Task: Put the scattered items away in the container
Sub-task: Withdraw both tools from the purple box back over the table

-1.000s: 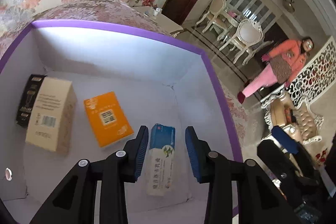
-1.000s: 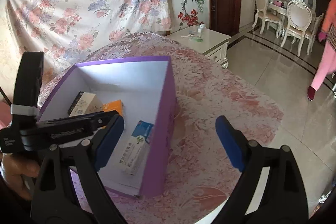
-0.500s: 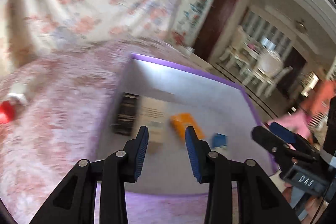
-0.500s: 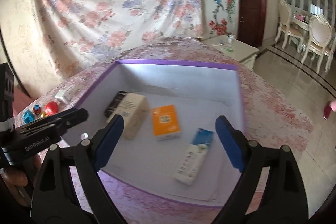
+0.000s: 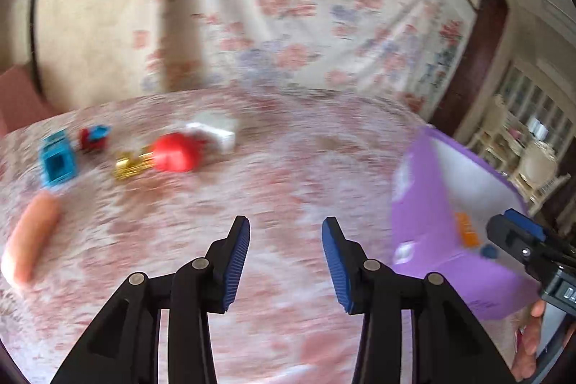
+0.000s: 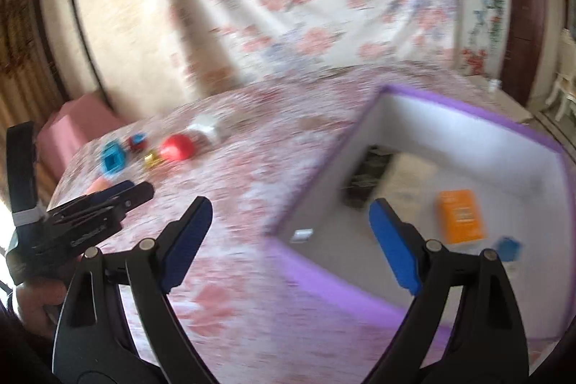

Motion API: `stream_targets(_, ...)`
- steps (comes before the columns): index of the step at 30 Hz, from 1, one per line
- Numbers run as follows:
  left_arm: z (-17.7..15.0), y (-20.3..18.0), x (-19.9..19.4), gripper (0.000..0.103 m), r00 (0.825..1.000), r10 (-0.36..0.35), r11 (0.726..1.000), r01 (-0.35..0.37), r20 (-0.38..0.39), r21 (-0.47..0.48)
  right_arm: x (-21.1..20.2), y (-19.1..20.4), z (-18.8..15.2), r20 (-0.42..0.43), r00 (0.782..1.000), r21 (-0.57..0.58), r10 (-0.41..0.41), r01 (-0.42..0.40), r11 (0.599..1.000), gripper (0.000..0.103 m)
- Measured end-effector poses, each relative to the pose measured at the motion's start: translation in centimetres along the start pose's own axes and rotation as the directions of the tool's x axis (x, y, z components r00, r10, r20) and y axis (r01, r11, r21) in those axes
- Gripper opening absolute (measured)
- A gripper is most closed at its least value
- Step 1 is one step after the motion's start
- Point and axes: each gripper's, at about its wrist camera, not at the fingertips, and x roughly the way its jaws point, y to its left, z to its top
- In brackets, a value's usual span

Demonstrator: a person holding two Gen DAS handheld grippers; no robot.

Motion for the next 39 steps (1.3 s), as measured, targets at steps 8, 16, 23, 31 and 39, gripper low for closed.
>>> stream_targets(8, -2.4, 9.9, -0.2, 0.043, 0.996, 0.092, 0.992, -0.091, 0.009, -0.084, 5.0, 7.9, -1.2, 0.054, 0.982, -0.044, -0.182, 0.184, 0.982, 0.103)
stream_targets(16, -4.0, 16.9, 0.0, 0.043, 0.991, 0.135, 0.977, -0.132, 0.002, -0.165, 5.0, 10.6, -0.1, 0.184, 0.957, -0.059, -0.223, 0.237, 0.97, 0.103)
stream_targets(23, -3.7, 18.4, -0.9, 0.044, 0.992, 0.126, 0.981, -0.121, 0.024, -0.15, 9.9, 14.9, 1.3, 0.095, 0.995, -0.222, 0.001, 0.02, 0.975, 0.103)
stream_targets(31, -3.7, 22.3, -3.1, 0.062, 0.975, 0.221, 0.968, -0.215, 0.034, -0.13, 17.1, 15.5, 2.5, -0.038, 0.992, -0.206, 0.118, -0.123, 0.971, 0.103)
stream_targets(39, -4.4, 25.5, -1.9, 0.069, 0.961, 0.276, 0.954, -0.277, -0.029, -0.111, 19.7, 14.4, 2.7, -0.067, 0.993, -0.186, 0.095, -0.106, 0.977, 0.103)
